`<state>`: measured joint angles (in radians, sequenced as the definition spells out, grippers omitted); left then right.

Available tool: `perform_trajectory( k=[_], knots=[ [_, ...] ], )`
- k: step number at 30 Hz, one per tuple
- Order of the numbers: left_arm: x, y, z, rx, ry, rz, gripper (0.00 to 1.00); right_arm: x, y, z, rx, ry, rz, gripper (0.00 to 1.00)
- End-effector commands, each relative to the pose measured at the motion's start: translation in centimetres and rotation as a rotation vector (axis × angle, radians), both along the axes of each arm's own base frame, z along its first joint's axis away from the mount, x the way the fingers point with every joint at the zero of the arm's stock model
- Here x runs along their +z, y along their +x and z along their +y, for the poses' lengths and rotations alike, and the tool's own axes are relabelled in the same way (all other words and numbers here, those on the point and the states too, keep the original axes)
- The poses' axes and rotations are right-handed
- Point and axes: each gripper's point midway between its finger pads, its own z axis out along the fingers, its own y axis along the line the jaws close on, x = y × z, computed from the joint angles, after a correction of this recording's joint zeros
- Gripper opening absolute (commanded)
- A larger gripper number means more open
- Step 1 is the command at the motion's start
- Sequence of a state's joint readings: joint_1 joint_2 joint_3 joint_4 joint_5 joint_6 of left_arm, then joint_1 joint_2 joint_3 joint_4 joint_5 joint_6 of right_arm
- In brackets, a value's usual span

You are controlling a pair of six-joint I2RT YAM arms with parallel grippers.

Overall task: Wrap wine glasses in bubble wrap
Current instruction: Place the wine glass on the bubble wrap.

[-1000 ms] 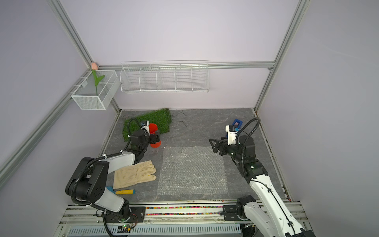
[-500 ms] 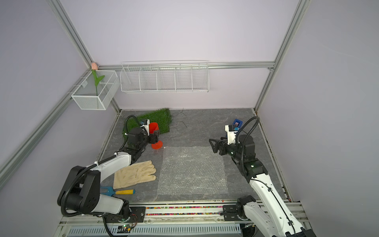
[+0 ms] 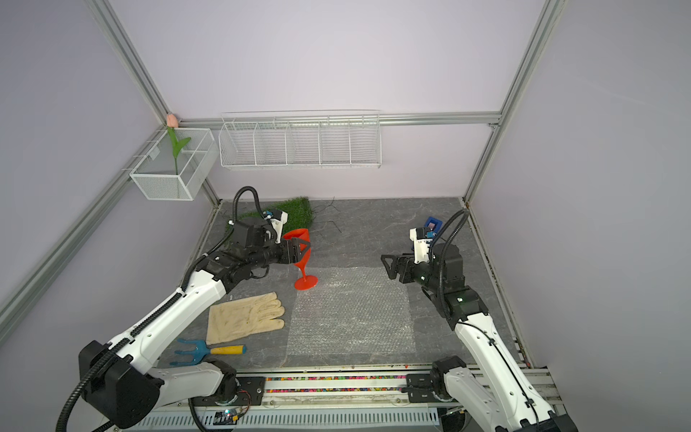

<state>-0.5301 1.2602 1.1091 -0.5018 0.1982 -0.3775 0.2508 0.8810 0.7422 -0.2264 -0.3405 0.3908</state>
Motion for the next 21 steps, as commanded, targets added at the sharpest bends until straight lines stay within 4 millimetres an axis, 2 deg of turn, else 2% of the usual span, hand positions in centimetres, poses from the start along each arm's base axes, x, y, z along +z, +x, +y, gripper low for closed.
perform_trajectory(
  k=[1, 5, 9, 12, 21],
  knots=[
    [-4.8, -4.9, 0.8, 0.025, 0.055, 0.356, 0.51, 0.5, -0.3, 0.5, 0.002, 0.046, 0.058, 0.89],
    [-8.1, -7.3, 0.1, -0.017, 0.116, 0.567, 0.47, -0.9, -0.8, 1.2, -0.003, 0.077, 0.158, 0.91],
    [-11.5, -8.3, -0.3, -0.033, 0.177, 0.713, 0.45, -2.8, -1.3, 1.9, -0.006, 0.045, 0.246, 0.92],
    [-13.5, -8.9, -1.4, -0.079, 0.163, 0.799, 0.38, -4.3, -1.7, 2.2, -0.020, 0.004, 0.301, 0.92],
    [-15.5, -7.9, -2.1, -0.073, 0.200, 0.845, 0.40, -8.1, -1.9, 2.9, -0.031, -0.032, 0.413, 0.91]
  ],
)
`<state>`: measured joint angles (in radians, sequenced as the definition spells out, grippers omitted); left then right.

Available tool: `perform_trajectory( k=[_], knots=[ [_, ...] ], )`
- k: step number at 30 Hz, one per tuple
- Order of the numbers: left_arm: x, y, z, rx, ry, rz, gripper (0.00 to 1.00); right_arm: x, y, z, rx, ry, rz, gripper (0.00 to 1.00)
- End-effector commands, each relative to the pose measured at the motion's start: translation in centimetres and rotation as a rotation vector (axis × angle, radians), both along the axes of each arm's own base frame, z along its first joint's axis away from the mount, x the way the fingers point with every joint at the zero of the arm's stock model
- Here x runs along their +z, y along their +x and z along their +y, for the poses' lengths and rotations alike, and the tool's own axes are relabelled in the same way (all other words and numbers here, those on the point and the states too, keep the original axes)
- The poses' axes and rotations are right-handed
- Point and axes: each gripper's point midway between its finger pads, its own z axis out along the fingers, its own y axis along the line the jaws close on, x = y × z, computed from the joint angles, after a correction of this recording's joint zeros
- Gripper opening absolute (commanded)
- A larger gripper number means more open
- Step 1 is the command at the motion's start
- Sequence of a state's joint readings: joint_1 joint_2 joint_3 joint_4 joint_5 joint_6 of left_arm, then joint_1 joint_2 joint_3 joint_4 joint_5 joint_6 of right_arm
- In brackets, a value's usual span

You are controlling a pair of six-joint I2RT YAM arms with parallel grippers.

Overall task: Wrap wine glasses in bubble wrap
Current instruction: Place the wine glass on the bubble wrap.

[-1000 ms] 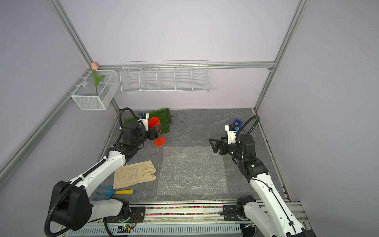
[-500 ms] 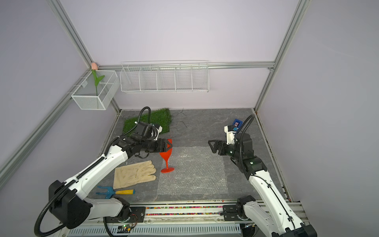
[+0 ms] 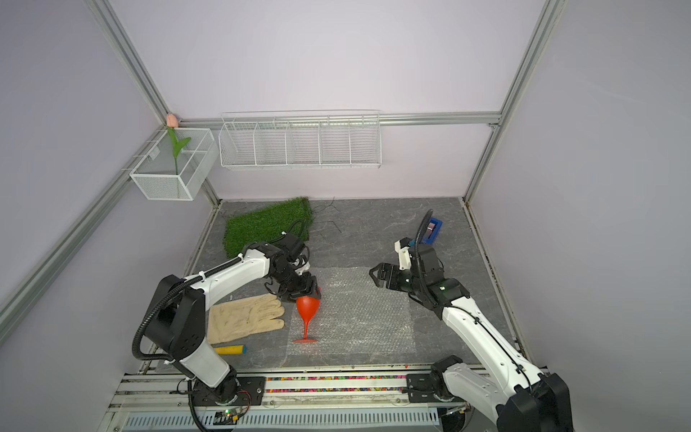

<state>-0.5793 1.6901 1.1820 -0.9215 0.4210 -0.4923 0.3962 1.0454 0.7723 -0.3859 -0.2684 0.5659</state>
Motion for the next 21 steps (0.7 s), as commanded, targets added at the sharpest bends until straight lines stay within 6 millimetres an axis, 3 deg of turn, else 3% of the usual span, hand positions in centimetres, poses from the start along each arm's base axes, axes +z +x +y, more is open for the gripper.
perform_trajectory(
  k=[1, 7, 11, 15, 17, 21],
  knots=[
    [0.1, 0.0, -0.6, 0.001, -0.008, 0.033, 0.40, -1.5, -0.2, 0.0, -0.021, -0.017, 0.054, 0.91],
    [-1.5, -0.1, -0.3, 0.019, 0.030, 0.063, 0.44, -2.2, 0.1, 0.2, -0.014, -0.036, 0.076, 0.91],
    [-2.5, 0.4, -0.3, 0.041, 0.044, 0.071, 0.61, -2.7, 0.2, 0.2, -0.010, -0.048, 0.080, 0.89],
    [-3.7, 1.1, -0.5, 0.052, 0.064, 0.076, 0.70, -3.4, 0.4, 0.2, -0.011, -0.062, 0.088, 0.89],
    [-3.7, 1.5, -0.3, 0.055, 0.074, 0.060, 0.74, -3.6, 0.3, 0.2, -0.008, -0.061, 0.096, 0.89],
    [-2.0, 2.1, -0.3, 0.054, 0.068, 0.010, 0.91, -3.7, 0.2, 0.3, -0.010, -0.075, 0.105, 0.89]
  ],
)
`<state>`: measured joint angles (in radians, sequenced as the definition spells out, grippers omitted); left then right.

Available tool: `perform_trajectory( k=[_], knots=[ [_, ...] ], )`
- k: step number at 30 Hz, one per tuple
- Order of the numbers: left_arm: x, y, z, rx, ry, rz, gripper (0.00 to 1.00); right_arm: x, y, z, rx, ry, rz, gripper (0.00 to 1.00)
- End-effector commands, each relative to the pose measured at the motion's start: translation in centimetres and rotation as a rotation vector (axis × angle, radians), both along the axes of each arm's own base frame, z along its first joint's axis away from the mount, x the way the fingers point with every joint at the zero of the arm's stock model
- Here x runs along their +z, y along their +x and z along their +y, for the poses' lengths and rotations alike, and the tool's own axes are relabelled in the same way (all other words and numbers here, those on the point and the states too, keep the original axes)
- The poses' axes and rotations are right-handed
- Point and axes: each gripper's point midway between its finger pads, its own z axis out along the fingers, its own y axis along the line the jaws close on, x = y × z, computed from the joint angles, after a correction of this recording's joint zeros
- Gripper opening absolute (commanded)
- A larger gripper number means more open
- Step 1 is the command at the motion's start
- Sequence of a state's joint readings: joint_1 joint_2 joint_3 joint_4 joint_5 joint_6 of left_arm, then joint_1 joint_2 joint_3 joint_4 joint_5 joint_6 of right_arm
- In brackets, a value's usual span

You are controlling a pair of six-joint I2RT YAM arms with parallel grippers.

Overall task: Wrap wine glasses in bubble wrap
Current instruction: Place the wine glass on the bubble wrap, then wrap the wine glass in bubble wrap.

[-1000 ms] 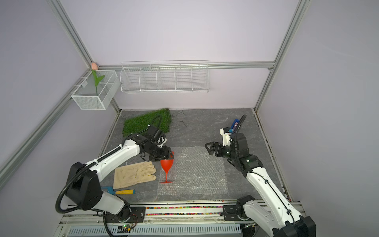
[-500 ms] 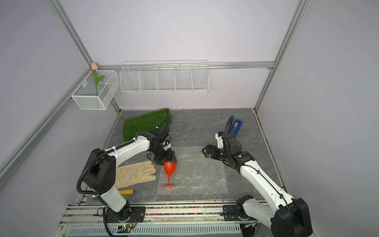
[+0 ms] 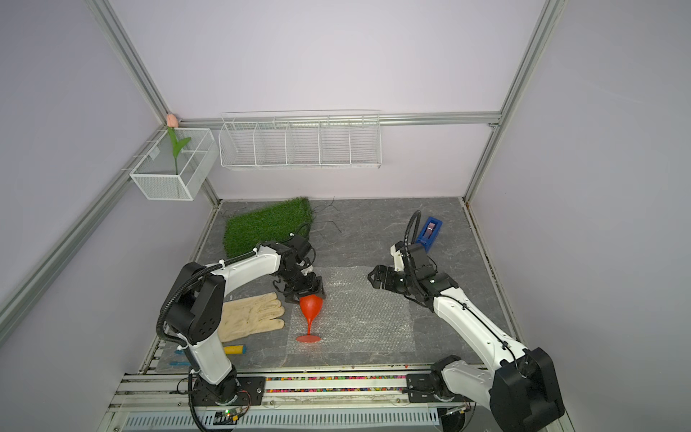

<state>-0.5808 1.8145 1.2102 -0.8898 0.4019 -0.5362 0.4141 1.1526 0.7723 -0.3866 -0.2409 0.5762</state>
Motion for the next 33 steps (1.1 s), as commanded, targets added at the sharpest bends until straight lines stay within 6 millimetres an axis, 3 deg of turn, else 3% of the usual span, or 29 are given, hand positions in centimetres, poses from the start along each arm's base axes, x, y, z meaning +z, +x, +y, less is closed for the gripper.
perform_trajectory(
  k=[1, 7, 13, 16, 20, 22, 26, 33],
  knots=[
    [1.8, 1.3, 0.0, 0.013, 0.005, -0.064, 0.99, -0.4, -0.1, 0.0, -0.003, -0.020, 0.008, 0.89],
    [5.0, 1.8, 1.6, 0.033, 0.041, -0.153, 0.99, -0.1, -0.3, 1.4, 0.017, 0.007, 0.018, 0.89],
    [7.4, 2.7, 5.8, 0.133, 0.106, -0.357, 1.00, 0.4, -0.9, 4.2, 0.068, 0.100, 0.019, 0.93],
    [7.0, 1.6, 6.8, 0.177, 0.067, -0.374, 0.94, 0.3, -1.2, 5.2, 0.082, 0.114, 0.029, 0.96],
    [5.3, -0.6, 7.4, 0.189, 0.041, -0.345, 0.76, 0.2, -1.5, 6.8, 0.097, 0.140, 0.047, 0.98],
    [4.3, -1.7, 7.2, 0.193, -0.002, -0.323, 0.70, -0.2, -1.6, 7.7, 0.110, 0.167, 0.066, 0.91],
    [2.0, -3.5, 6.8, 0.205, -0.058, -0.264, 0.45, -0.8, -1.5, 9.1, 0.132, 0.186, 0.103, 0.83],
    [-0.4, -5.3, 7.3, 0.211, -0.062, -0.217, 0.37, -1.0, -1.6, 10.3, 0.153, 0.176, 0.107, 0.81]
  ],
)
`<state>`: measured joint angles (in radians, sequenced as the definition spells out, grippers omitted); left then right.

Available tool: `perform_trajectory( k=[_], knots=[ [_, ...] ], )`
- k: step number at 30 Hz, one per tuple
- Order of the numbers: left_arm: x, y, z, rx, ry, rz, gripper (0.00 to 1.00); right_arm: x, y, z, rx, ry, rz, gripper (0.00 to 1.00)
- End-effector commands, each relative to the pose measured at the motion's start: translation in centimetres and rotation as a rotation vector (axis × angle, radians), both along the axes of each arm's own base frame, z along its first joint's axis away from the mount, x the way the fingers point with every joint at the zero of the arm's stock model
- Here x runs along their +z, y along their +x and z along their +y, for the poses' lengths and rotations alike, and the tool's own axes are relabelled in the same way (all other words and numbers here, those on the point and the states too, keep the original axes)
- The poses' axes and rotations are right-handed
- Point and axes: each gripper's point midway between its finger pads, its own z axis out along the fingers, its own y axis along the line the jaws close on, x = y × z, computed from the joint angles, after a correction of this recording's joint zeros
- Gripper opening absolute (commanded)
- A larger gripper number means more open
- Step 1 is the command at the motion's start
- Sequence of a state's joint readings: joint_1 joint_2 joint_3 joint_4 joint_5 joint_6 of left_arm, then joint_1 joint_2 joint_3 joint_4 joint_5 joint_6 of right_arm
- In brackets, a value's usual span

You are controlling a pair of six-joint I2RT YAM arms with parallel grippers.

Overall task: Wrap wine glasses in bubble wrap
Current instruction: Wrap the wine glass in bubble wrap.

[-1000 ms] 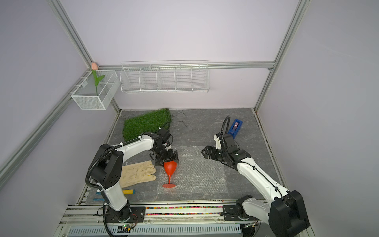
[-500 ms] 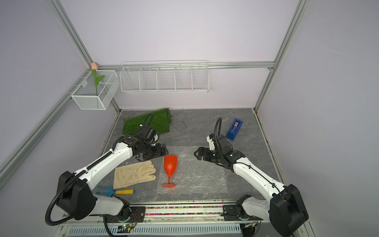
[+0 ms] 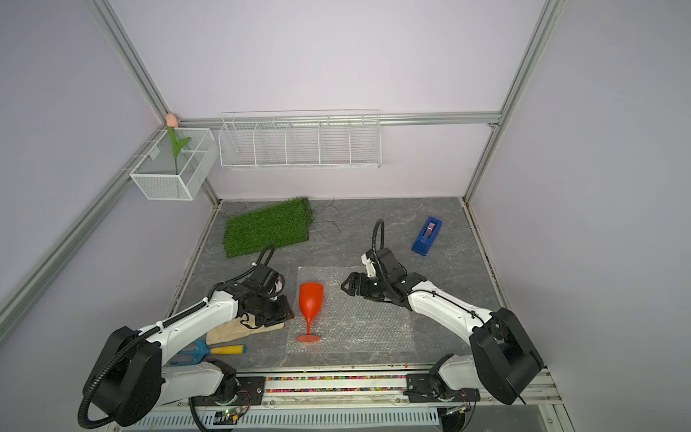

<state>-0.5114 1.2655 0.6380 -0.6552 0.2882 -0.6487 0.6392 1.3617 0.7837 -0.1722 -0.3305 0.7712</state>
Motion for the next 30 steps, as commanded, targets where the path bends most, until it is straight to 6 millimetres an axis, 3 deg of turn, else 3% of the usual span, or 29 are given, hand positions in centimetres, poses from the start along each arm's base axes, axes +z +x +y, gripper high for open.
perform_trajectory(
  k=[1, 21, 25, 30],
  knots=[
    [0.1, 0.4, -0.7, 0.009, -0.049, -0.021, 0.37, 1.5, 0.7, 1.1, -0.003, 0.040, -0.027, 0.81],
    [-3.2, -0.9, -0.8, 0.004, -0.042, 0.062, 0.37, 1.2, 1.0, 2.8, 0.016, 0.035, -0.006, 0.78],
    [-3.0, -0.5, -0.8, 0.011, -0.035, 0.048, 0.26, 1.1, 0.9, 2.8, 0.018, 0.032, -0.004, 0.78],
    [-1.2, 0.6, -1.8, -0.012, -0.098, -0.020, 0.09, 0.7, 0.9, 2.6, 0.010, 0.021, -0.004, 0.77]
  ],
)
